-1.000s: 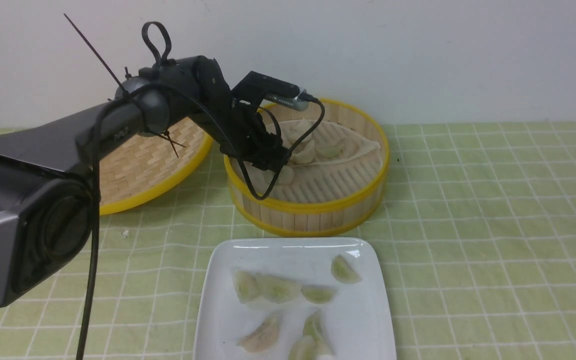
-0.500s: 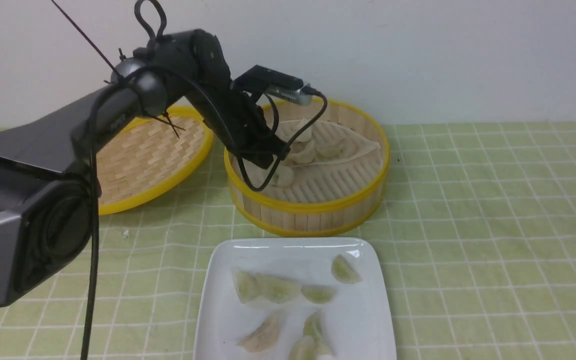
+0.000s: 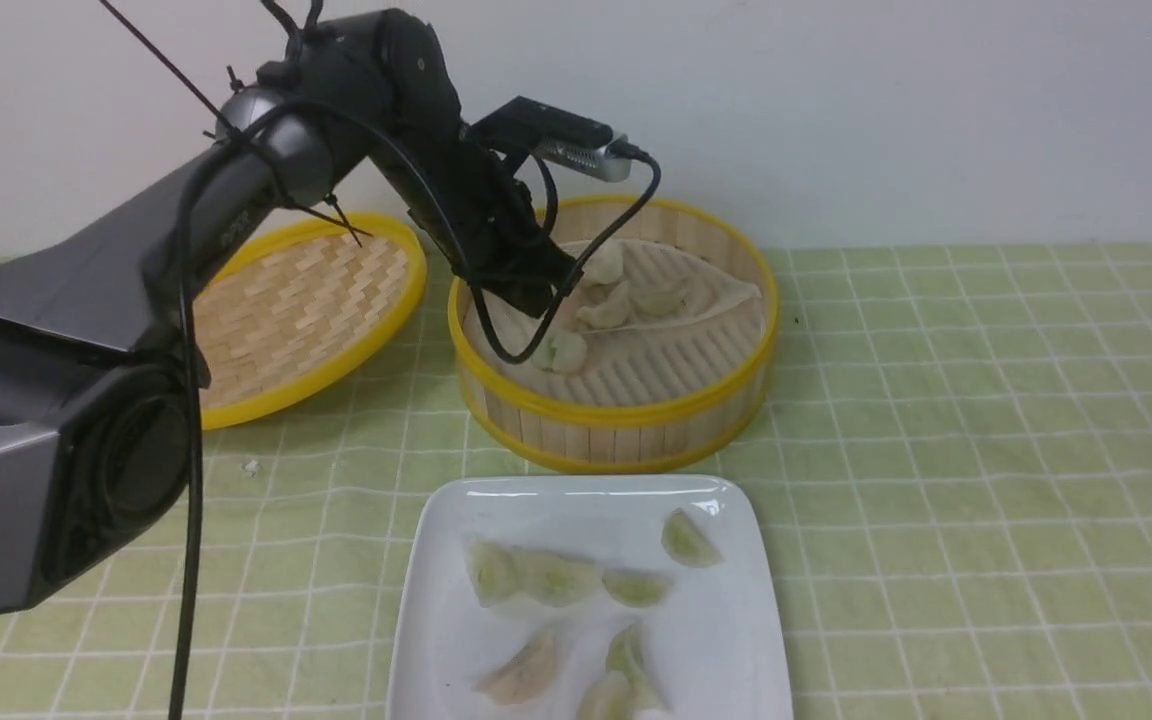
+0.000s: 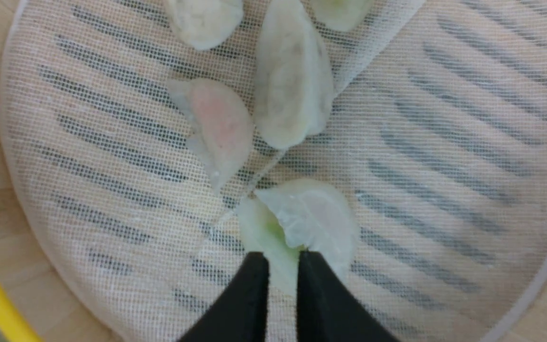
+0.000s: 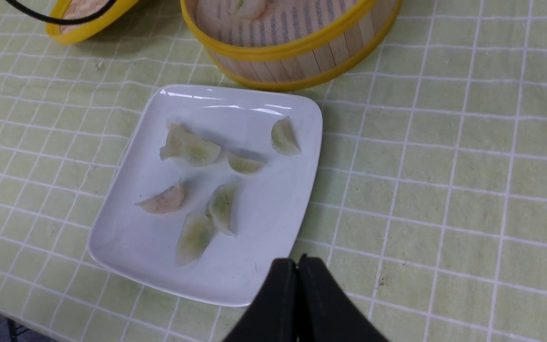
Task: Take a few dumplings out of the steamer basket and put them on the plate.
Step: Use the left arm to grab a dumpling from the steamer
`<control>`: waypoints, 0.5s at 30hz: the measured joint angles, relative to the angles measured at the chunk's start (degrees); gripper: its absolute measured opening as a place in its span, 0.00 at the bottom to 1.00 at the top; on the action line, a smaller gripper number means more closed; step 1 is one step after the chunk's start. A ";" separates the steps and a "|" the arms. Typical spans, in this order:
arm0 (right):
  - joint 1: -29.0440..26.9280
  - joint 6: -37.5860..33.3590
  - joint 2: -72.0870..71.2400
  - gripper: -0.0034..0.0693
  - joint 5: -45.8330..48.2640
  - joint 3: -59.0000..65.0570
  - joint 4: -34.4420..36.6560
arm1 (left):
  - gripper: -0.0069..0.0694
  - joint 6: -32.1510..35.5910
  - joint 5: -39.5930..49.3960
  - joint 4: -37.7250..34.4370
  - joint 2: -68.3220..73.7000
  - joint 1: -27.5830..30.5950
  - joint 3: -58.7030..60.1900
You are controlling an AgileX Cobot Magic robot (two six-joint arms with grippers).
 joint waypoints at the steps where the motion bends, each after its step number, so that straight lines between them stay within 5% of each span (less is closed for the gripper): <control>1: 0.00 0.00 0.00 0.03 0.00 0.00 0.00 | 0.28 0.00 -0.24 0.00 0.48 0.00 0.00; 8: 0.00 0.00 0.00 0.03 0.00 0.00 0.00 | 0.58 0.00 -1.71 0.07 3.51 0.00 0.00; 15: 0.00 0.00 0.00 0.03 0.00 0.00 0.00 | 0.62 0.07 -3.79 -0.06 4.82 0.00 -0.06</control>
